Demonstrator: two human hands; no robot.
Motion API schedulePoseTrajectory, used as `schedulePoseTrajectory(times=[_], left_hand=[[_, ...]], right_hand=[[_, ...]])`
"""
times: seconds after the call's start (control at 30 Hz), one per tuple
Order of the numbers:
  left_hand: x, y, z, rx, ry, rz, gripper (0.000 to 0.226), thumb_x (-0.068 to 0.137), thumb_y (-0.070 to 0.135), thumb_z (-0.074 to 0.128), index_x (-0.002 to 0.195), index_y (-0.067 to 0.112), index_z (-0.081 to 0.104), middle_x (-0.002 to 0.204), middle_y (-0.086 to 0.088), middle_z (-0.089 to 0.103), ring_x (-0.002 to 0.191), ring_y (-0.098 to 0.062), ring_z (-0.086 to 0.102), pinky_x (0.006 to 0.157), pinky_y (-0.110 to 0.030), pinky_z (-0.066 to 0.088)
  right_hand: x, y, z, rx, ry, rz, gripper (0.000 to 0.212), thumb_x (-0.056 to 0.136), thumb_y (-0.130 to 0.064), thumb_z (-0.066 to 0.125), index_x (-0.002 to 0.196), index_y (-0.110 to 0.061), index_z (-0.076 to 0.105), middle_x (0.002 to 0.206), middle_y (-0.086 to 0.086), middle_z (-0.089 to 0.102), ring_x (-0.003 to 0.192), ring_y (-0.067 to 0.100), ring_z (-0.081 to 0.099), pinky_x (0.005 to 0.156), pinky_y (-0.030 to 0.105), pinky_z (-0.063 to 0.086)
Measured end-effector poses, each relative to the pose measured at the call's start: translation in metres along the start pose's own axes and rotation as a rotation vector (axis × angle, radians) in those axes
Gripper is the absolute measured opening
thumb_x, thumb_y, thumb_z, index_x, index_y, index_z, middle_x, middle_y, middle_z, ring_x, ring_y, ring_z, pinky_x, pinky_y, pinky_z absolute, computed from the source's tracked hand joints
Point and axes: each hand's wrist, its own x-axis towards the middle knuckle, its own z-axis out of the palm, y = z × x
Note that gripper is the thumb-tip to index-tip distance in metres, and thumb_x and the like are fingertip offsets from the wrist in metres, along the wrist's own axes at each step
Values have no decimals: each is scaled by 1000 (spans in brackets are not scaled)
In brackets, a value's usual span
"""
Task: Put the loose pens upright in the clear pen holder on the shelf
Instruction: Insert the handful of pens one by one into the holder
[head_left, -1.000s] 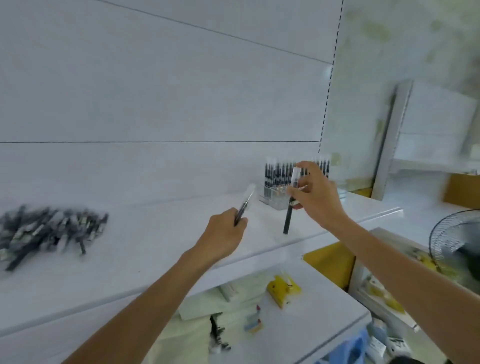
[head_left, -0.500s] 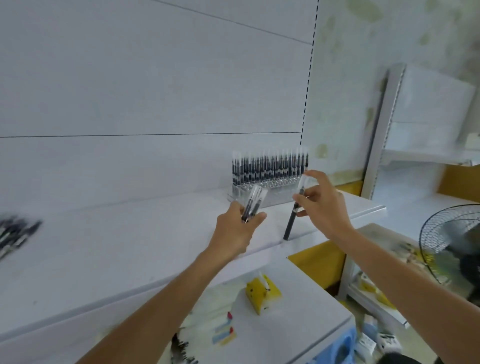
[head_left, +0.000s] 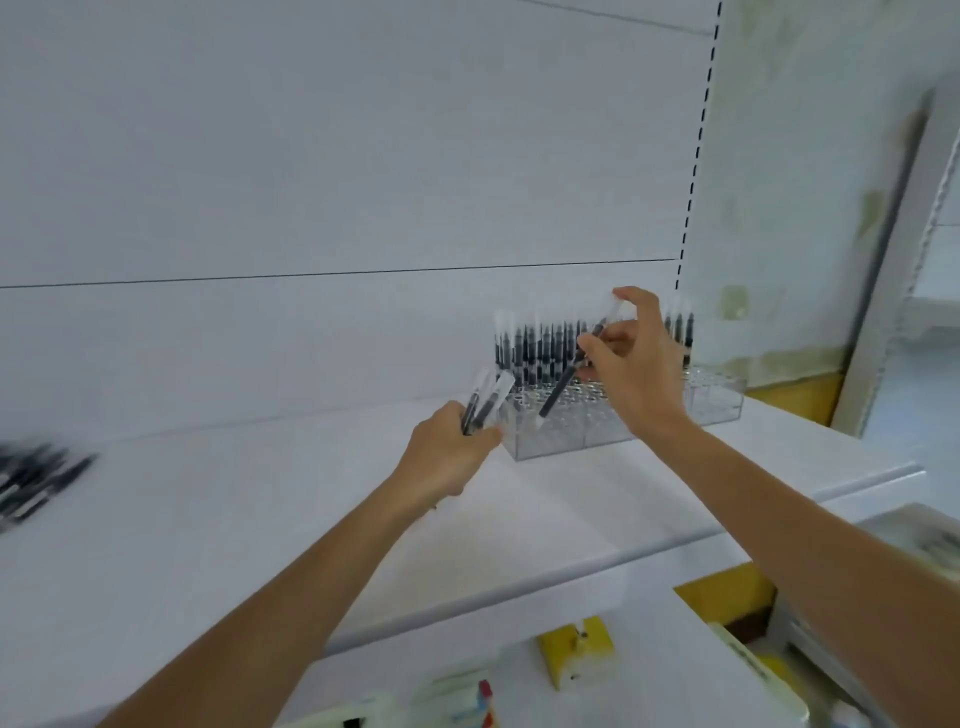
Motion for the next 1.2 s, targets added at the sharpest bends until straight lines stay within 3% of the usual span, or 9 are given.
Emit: schedulePoseTrajectory(times=[0.17,0.3,0.37,0.67,0.9,1.0,1.2], left_hand=[[14,3,13,6,95,-55,14,95,27,46,95,13,44,75,-4,48,54,-13,40,44,-20,33],[23,11,19,-15,241,-85,13,96,27,44,92,14,46,75,-4,52,53,-14,42,44,-21,34],[23,13,25,-44,304,-108,14,96,23,41,88,13,47,72,-4,50,53,-13,40,43,-21,32],[7,22,41,-144,438,-158,21,95,26,45,97,8,56,66,1,50,48,-10,38,39,-15,29],[-5,16,46,-117,483,-154,19,96,25,44,88,14,57,66,1,52,50,-10,40,45,-17,32],[-6,12,43,-79,468,-123,21,98,28,41,86,19,56,66,3,53,52,-10,42,51,-18,33],[-2,11,45,-75,453,-114,22,98,31,38,98,20,57,65,3,49,53,-8,42,50,-17,33]], right_hand=[[44,14,7,14,-124,-71,50,89,-3,61,132,-17,40,85,7,58,67,10,60,55,18,55],[72,22,14,-8,-234,-167,50,88,-4,61,131,-20,41,82,1,56,75,16,60,68,38,59],[77,27,18,-5,-305,-223,51,89,-4,60,133,-20,40,82,-1,55,79,17,60,72,42,58],[78,37,23,26,-441,-386,50,90,-6,59,134,-18,39,81,-6,52,80,15,59,77,41,56],[75,38,24,-2,-423,-428,49,92,-6,57,136,-15,38,88,0,53,80,14,55,73,24,44],[74,38,26,-2,-420,-405,49,92,-5,57,136,-16,38,89,1,53,83,16,56,75,28,48],[67,42,28,-68,-542,-397,48,91,-5,58,134,-15,39,84,7,57,79,26,61,74,36,56]])
